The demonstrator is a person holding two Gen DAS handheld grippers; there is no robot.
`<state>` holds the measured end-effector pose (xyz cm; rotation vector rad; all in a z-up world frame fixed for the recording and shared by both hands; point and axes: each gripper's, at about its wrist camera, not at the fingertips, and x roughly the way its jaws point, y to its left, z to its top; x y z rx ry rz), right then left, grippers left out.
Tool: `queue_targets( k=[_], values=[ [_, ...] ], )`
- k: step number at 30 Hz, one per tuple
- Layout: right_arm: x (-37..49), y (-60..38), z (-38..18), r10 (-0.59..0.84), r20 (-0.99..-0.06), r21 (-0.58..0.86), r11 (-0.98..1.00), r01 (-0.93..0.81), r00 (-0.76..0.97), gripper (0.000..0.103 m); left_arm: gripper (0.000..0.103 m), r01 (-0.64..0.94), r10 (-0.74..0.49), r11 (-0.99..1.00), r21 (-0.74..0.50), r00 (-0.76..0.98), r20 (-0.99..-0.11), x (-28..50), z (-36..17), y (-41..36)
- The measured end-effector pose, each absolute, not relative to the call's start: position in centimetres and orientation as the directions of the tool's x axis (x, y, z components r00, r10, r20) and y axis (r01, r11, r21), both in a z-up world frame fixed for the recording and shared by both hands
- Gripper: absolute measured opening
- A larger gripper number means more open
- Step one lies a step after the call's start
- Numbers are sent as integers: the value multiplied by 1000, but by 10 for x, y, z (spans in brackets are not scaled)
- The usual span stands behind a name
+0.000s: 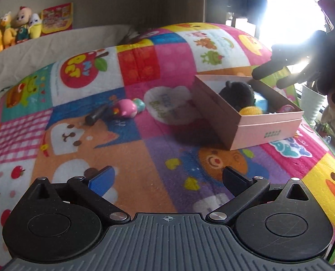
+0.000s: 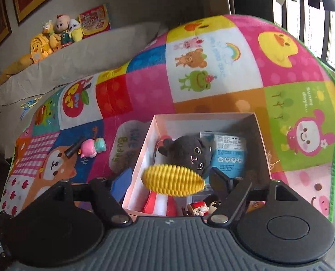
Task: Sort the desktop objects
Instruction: 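Reach the right gripper toward the pink pig toy and black marker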
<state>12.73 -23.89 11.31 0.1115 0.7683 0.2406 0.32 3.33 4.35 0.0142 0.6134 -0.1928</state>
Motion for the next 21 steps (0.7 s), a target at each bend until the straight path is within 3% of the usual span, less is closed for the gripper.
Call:
queue_targets(
  k=[12, 16, 21],
  values=[
    [133, -176, 122, 263, -698, 103, 957, -270, 666, 82, 103, -47, -1, 996, -77, 849, -528, 13, 24, 85],
    [155, -127, 114, 243, -711, 38, 950, -309, 660, 82, 103, -53, -22, 991, -119, 830, -557, 14, 8, 95],
    [200, -69, 93, 337, -753, 131, 919, -372, 566, 82, 103, -54, -20, 991, -122, 843, -538, 9, 8, 94]
  ],
)
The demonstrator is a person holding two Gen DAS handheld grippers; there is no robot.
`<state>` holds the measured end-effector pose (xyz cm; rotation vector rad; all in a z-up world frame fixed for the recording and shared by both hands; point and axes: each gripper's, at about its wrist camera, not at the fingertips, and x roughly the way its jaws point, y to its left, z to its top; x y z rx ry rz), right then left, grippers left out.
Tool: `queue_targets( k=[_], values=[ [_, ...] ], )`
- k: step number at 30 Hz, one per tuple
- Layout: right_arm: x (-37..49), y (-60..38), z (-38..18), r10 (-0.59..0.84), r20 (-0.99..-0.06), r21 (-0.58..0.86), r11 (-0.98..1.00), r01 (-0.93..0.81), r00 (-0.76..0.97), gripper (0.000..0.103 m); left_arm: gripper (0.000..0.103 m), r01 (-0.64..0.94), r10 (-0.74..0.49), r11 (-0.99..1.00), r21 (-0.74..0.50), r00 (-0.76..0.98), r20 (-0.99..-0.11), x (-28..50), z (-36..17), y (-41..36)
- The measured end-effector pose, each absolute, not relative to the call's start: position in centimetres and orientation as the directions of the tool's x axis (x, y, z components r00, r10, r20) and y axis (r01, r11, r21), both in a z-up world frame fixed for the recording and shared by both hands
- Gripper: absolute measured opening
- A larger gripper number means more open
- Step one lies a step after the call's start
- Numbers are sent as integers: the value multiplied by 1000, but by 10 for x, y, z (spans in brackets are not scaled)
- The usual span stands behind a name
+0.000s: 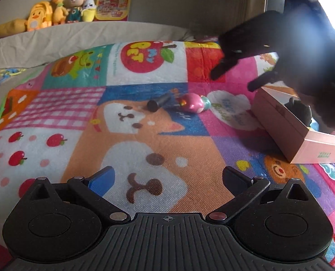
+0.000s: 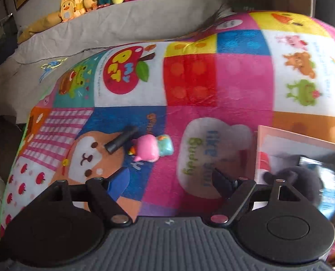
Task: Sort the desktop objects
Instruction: 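Reach the right gripper toward the pink pig toy and black marker, then grasp the pink pig toy with the right gripper and lift it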
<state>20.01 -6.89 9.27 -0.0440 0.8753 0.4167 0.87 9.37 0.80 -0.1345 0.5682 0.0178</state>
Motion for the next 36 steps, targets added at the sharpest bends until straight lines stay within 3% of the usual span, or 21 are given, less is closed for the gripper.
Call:
queue_targets(
  k=[8, 9, 11, 17, 24, 31, 35, 36],
  values=[
    [272, -4, 32, 245, -814, 91, 949, -302, 526, 81, 103, -83, -38, 978, -191, 828, -559, 13, 4, 105],
    [273, -3, 27, 251, -820, 98, 947, -306, 514, 77, 103, -88, -39, 976, -198, 827, -561, 14, 3, 106],
    [269, -6, 21, 309, -825, 153, 928, -339, 472, 40, 103, -90, -42, 975, -205, 827, -561, 14, 3, 107],
    [212, -30, 52, 357, -778, 124, 894, -431, 517, 40, 103, -92, -43, 974, -208, 823, -566, 14, 3, 107],
    [109, -109, 84, 489, -722, 228, 836, -499, 490, 40, 103, -100, -34, 975, -199, 815, -578, 16, 1, 107],
    [35, -187, 42, 330, -727, 121, 925, -360, 602, 42, 103, -75, -15, 989, -124, 798, -603, 21, 2, 95],
    [13, -221, 25, 297, -663, 132, 950, -283, 687, 72, 103, -14, -20, 998, -55, 821, -571, 26, 6, 85],
    [7, -226, 23, 276, -635, 117, 957, -264, 721, 75, 103, 0, -10, 1000, -19, 831, -556, 31, 8, 81]
  ],
)
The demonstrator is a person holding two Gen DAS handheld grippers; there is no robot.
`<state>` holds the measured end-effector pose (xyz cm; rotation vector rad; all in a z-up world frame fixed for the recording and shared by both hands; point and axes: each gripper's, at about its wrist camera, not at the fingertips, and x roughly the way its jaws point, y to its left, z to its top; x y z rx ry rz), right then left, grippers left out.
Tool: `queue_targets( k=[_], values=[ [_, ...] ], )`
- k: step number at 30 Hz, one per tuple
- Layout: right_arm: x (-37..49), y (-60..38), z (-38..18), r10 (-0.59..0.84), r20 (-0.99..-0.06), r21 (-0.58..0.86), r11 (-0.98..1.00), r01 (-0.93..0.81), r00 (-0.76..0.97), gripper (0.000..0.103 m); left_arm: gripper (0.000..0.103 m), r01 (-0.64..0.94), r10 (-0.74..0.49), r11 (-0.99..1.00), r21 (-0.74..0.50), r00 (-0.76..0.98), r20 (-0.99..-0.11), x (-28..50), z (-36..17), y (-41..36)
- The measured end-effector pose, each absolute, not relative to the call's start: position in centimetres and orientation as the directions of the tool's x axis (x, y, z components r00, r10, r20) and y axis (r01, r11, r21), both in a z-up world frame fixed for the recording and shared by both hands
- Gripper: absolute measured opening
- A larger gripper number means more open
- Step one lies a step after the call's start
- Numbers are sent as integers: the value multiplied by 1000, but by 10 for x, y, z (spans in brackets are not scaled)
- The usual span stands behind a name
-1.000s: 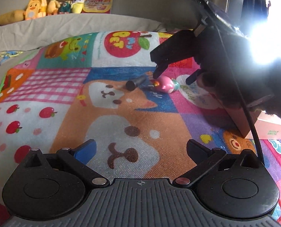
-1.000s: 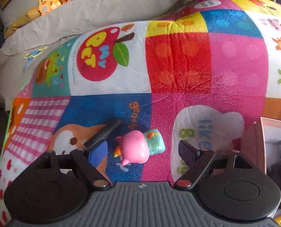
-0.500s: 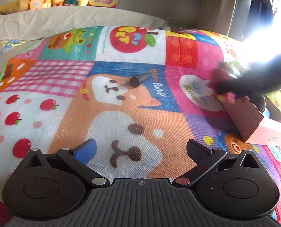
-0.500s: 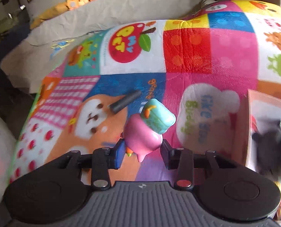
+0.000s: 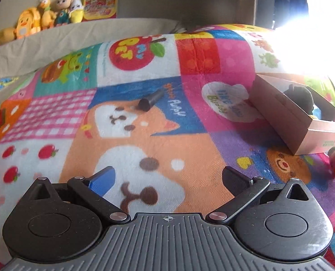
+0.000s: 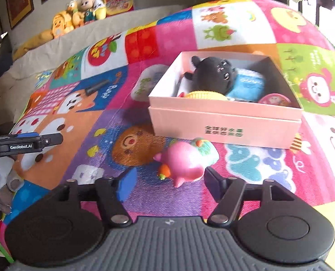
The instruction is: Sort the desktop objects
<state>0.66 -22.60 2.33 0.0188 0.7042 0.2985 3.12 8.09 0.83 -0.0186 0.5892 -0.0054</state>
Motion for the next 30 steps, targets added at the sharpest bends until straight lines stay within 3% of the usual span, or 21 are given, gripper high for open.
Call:
queue_targets(
  k=[2, 3, 4, 5, 9, 11, 15, 17, 18, 19, 25, 26, 27, 30],
  values=[
    [-3, -232, 20, 240, -582, 85, 968, -236, 777, 84, 102, 14, 13, 999, 45, 840, -542, 49, 11, 76],
    [-6, -233, 18, 228, -560, 74, 971, -226, 797, 85, 95, 21, 18, 998, 66, 837, -547, 61, 12, 74],
    [-8, -234, 17, 222, -543, 72, 973, -219, 810, 86, 78, 29, 21, 996, 82, 832, -554, 74, 13, 73],
    [-8, -235, 15, 222, -530, 77, 974, -214, 818, 86, 72, 41, 23, 994, 101, 825, -564, 91, 13, 73],
    [-4, -242, 6, 217, -516, 128, 976, -176, 828, 86, 73, 14, 81, 986, 165, 826, -558, 147, 8, 72],
    [-2, -248, 5, 217, -512, 158, 975, -157, 831, 92, 72, -4, 113, 983, 186, 806, -581, 175, 0, 73],
    [0, -254, 4, 215, -515, 200, 971, -127, 830, 94, 65, -21, 106, 989, 147, 790, -604, 206, 1, 80],
    [1, -255, 3, 217, -514, 207, 970, -125, 830, 96, 51, -37, 113, 990, 135, 783, -612, 214, 3, 83],
    [2, -254, 3, 219, -515, 209, 970, -127, 829, 97, 36, -39, 113, 990, 132, 779, -617, 216, 4, 83],
    [1, -254, 3, 220, -516, 210, 969, -128, 828, 97, 25, -36, 107, 991, 125, 776, -621, 215, 4, 84],
    [2, -255, 1, 216, -523, 219, 969, -115, 824, 98, 23, 91, 1, 990, 111, 766, -643, 180, 10, 67],
    [3, -255, 1, 214, -524, 221, 969, -112, 824, 99, 17, 123, -31, 987, 99, 766, -642, 169, 13, 62],
    [3, -255, 1, 214, -525, 222, 969, -110, 824, 99, 4, 157, -67, 984, 83, 764, -642, 156, 16, 57],
    [3, -254, 0, 210, -529, 218, 970, -107, 823, 99, 5, 261, -172, 964, 49, 755, -633, 114, 27, 38]
  ],
)
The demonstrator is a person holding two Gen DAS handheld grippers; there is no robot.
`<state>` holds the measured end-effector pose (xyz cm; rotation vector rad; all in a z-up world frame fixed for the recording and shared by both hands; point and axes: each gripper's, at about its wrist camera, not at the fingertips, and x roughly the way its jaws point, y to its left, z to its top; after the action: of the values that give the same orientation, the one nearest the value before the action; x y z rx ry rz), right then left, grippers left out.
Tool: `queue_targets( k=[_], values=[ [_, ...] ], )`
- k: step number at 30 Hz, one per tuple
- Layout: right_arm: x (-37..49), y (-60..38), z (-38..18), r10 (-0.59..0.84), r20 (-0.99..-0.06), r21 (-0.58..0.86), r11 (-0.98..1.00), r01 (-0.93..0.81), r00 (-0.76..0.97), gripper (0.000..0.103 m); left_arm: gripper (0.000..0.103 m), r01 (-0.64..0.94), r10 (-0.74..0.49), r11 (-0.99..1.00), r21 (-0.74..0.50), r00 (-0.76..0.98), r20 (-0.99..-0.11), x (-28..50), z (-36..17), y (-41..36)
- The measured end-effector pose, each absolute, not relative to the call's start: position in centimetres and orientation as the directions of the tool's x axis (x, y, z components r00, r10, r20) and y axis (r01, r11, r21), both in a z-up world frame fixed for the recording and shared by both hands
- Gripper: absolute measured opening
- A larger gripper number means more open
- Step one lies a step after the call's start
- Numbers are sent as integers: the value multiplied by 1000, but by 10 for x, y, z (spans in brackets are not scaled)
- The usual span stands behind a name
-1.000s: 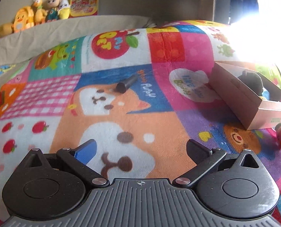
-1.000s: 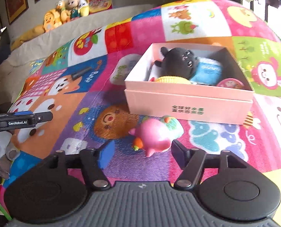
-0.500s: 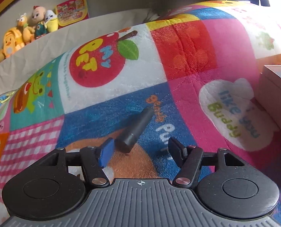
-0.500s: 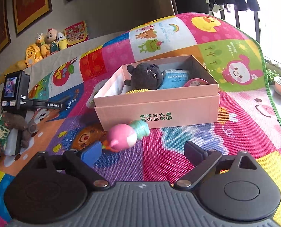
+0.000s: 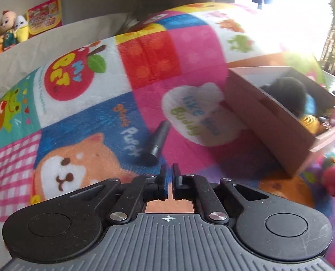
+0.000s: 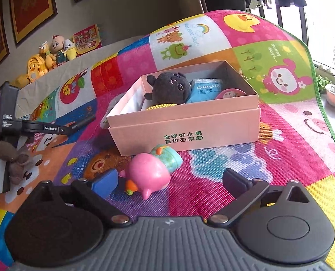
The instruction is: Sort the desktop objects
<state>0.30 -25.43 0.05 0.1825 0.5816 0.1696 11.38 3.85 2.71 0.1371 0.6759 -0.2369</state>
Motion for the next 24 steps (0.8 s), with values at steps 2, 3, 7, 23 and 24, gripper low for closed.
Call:
queue_targets(
  k=[2, 3, 7, 23, 24],
  values=[
    [4, -253, 1, 208, -532, 215, 971, -107, 821, 100, 5, 330, -221, 942, 64, 750, -624, 85, 30, 24],
    [4, -253, 0, 207, -535, 213, 971, -106, 819, 100, 8, 352, -231, 933, 75, 747, -623, 73, 29, 18],
    [5, -252, 0, 200, -545, 206, 973, -101, 814, 101, 29, 353, -205, 928, 123, 755, -623, 43, 20, 11],
    [14, -251, -5, 190, -599, 205, 975, -80, 778, 103, 103, 234, -169, 972, 3, 708, -686, 49, -3, 33],
    [14, -251, -5, 191, -599, 207, 975, -80, 777, 103, 103, 227, -164, 974, 3, 710, -685, 48, -3, 33]
  ],
)
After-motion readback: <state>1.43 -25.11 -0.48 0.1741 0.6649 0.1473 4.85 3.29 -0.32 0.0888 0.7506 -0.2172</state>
